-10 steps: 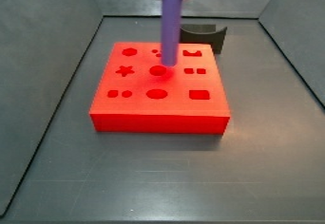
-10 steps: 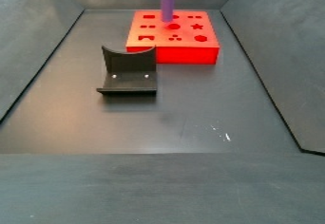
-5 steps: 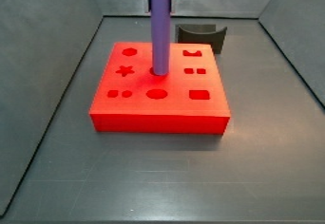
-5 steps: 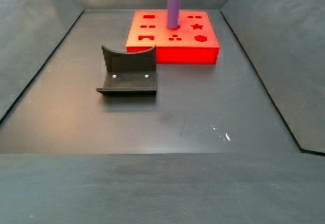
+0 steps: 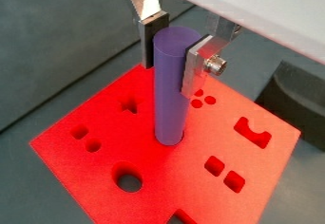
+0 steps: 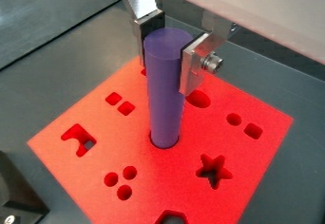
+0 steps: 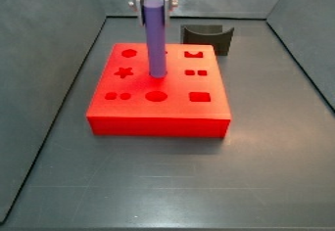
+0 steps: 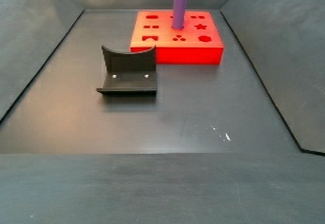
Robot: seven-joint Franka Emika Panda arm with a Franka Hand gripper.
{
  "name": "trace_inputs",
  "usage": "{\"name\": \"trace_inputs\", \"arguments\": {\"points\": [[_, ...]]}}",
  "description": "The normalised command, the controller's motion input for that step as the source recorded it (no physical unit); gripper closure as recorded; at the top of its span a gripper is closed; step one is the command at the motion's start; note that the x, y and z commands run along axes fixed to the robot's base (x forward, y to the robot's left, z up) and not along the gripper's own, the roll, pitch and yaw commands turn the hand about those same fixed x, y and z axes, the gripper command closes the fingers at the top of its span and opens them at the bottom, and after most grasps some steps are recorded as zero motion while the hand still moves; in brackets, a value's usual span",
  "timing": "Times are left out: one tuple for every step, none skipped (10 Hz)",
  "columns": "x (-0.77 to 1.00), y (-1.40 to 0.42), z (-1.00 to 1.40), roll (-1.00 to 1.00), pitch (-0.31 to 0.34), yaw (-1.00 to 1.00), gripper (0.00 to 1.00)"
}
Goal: Insert the round object.
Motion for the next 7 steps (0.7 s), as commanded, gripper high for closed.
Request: {"name": "trace_inputs", "arguments": {"points": [[0.62, 0.04, -1.0, 0.0, 0.0, 0.0, 1.0], [0.57, 0.09, -1.0, 0.01, 0.006, 0.0, 1.0], [0.39, 0.15, -0.93, 0.11, 0.096, 0.0, 1.0], [0.34, 0.13, -0.9, 0.12, 0.114, 0.0, 1.0], [0.05, 0.0, -0.78, 0.11, 0.0, -0.05, 1.0], [0.0, 0.0, -0.01, 0.0, 0.014, 0.0, 1.0], [0.0, 0.0, 0.0, 0.0, 0.0, 0.0, 1.0]]}}
